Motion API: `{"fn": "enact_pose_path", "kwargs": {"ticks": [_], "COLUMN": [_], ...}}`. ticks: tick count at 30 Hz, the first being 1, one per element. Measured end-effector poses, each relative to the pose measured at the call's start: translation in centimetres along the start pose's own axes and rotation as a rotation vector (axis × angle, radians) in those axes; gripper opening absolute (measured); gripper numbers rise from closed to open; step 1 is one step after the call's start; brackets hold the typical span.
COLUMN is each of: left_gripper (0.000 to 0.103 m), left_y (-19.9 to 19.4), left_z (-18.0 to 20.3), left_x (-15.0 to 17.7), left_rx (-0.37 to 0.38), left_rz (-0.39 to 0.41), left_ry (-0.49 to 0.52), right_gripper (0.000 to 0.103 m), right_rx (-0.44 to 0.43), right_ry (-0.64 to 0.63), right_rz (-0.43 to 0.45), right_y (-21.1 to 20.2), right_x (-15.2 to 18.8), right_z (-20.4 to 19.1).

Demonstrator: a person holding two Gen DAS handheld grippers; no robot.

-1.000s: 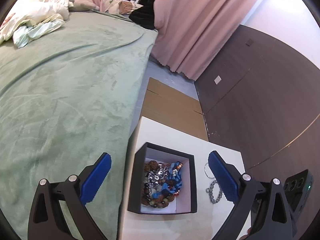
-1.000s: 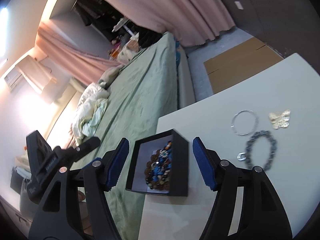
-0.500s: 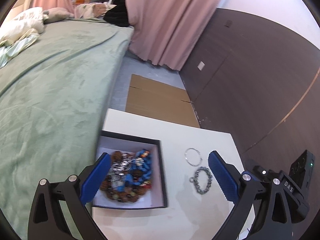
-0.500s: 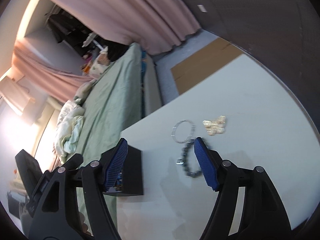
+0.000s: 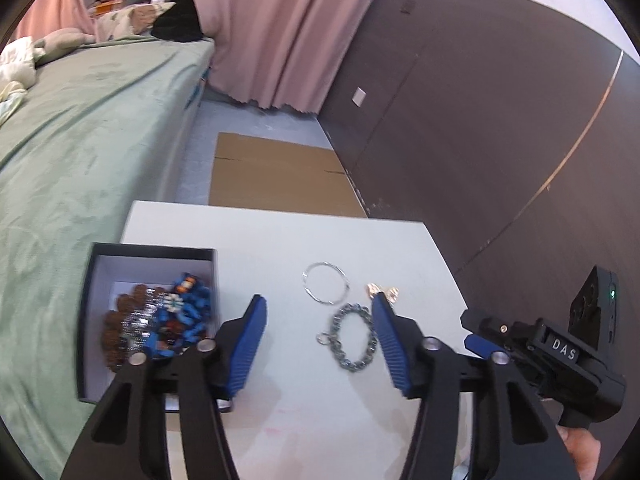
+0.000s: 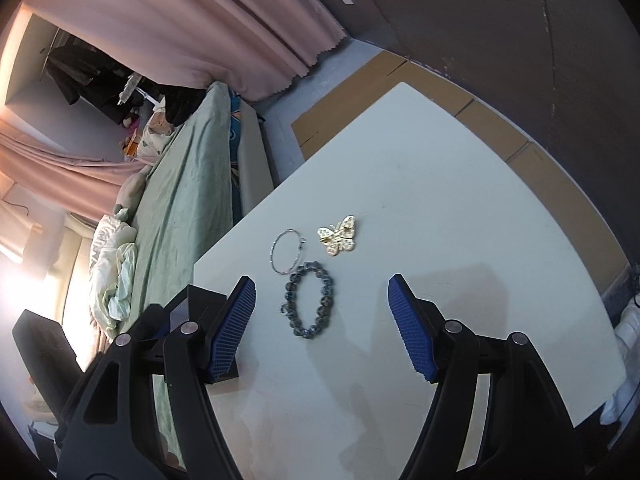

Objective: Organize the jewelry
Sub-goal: 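Move the left tool over the dark grey beaded bracelet and grasp it, then carry the grey beaded bracelet into the black box and open the left tool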

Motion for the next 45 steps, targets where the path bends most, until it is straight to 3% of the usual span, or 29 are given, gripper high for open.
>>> {"fn": "enact_pose_path", "kwargs": {"ticks": [12, 22, 30, 31, 33, 37, 45], "left_gripper": [0.032, 0.032, 0.032, 0.03, 0.01, 0.006, 0.006], "left_y": [6.2, 10.7, 12.8, 12.9, 13.0, 12.7, 9.3], "left_z": [2.8, 2.7, 3.8, 3.9, 3.8, 3.1, 3.2], "left_x": [2.3, 3.2, 4.4, 4.5, 4.6, 4.0, 2.1], "left_rx": [-0.049, -0.135, -0.214, -0.233, -0.274, -0.22, -0.11], "left_rz": [-0.093, -0.151, -0.16, -0.158, -0.148, -0.174, -0.13], "left_ry": [0.114, 0.163, 0.282, 0.297, 0.308, 0.249, 0.183], "right_gripper": [0.07, 0.069, 0.069, 0.069, 0.069, 0.069, 0.069], "right_rx": [-0.022, -0.044, -0.037, -0.031, -0.022, -0.003, 0.056], "right_ry": [0.057, 0.12, 0.114, 0.111, 0.105, 0.082, -0.003], "right_rz": [-0.01, -0.032, -0.046, -0.048, -0.053, -0.066, -0.06], "right_y": [-1.3, -1.5, -1.4, -1.3, -1.0, -0.3, 0.5], "right_x": [-0.3, -0.3, -0.4, -0.4, -0.5, -0.3, -0.3], "right_z": [2.3, 3.8, 4.0, 4.0, 3.7, 3.3, 1.9]}}
Point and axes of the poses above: each gripper's, at about its wrist camera, not at the fingertips, and y roughly the way its jaws point, z to its right, x to its underside, the point moved 4 cm from there along y, roughly the way its jaws point, and after that the axes turned 8 degrees about -y, right-handed, at the moved point
